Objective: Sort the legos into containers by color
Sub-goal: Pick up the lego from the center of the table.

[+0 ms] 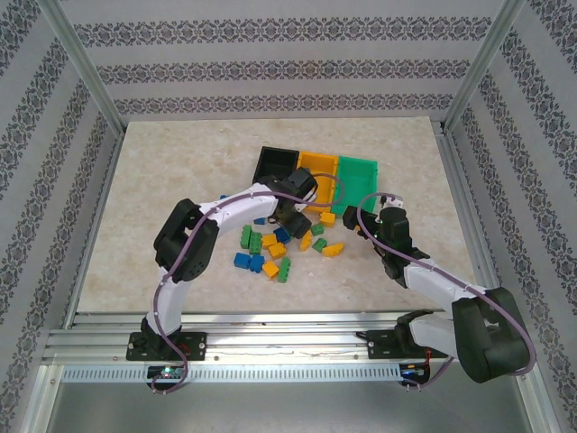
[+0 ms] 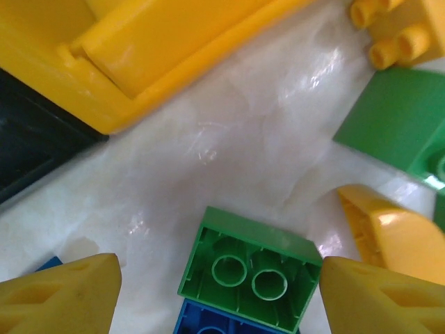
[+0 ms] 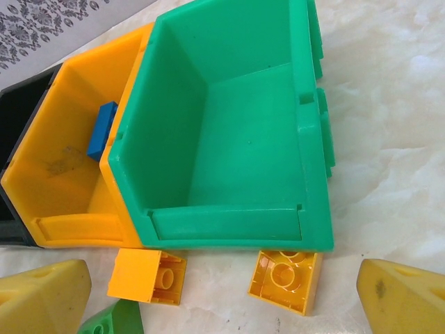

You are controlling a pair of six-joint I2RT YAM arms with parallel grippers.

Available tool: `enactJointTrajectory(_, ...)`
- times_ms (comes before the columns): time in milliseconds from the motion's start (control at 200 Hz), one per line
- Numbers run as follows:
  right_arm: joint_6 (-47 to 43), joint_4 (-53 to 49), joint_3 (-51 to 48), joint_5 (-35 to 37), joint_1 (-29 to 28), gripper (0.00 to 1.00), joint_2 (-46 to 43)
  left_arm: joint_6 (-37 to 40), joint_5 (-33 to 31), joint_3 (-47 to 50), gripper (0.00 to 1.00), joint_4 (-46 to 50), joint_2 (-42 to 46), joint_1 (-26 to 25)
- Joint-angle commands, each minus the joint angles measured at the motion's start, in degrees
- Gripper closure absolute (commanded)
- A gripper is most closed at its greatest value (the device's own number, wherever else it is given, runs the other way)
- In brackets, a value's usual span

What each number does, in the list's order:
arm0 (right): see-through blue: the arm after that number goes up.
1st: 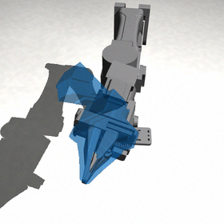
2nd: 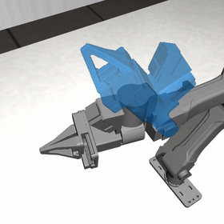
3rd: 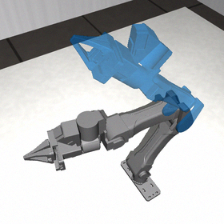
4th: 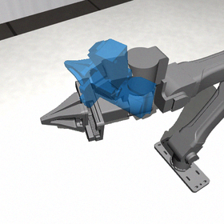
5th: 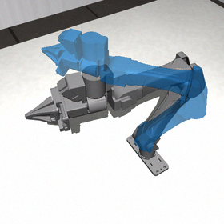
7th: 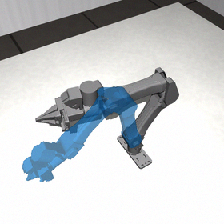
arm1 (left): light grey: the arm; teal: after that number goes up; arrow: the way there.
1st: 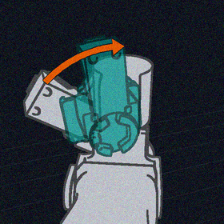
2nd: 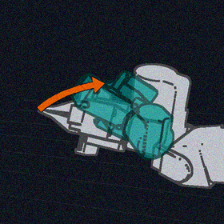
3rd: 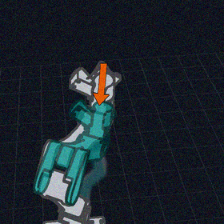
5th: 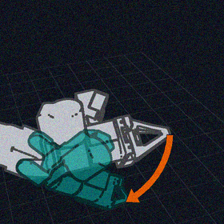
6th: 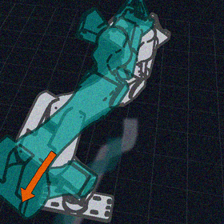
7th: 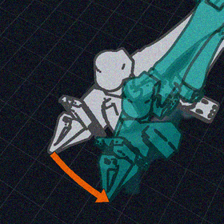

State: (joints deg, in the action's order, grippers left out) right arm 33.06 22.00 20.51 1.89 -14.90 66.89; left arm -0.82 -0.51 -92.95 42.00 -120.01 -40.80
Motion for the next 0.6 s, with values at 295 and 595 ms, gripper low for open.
enactJointTrajectory(295, -0.5, 0.3, 0.3, 0.4, -0.3, 0.02, -1.5, 2.8, 2.3, -3.6, 0.31, 3.7, -5.7, 0.2)
enactJointTrajectory(595, -0.5, 0.3, 0.1, 0.8, -0.2, 0.02, -2.0, 2.0, 1.6, -1.4, 0.35, 2.8, -4.6, 0.2)
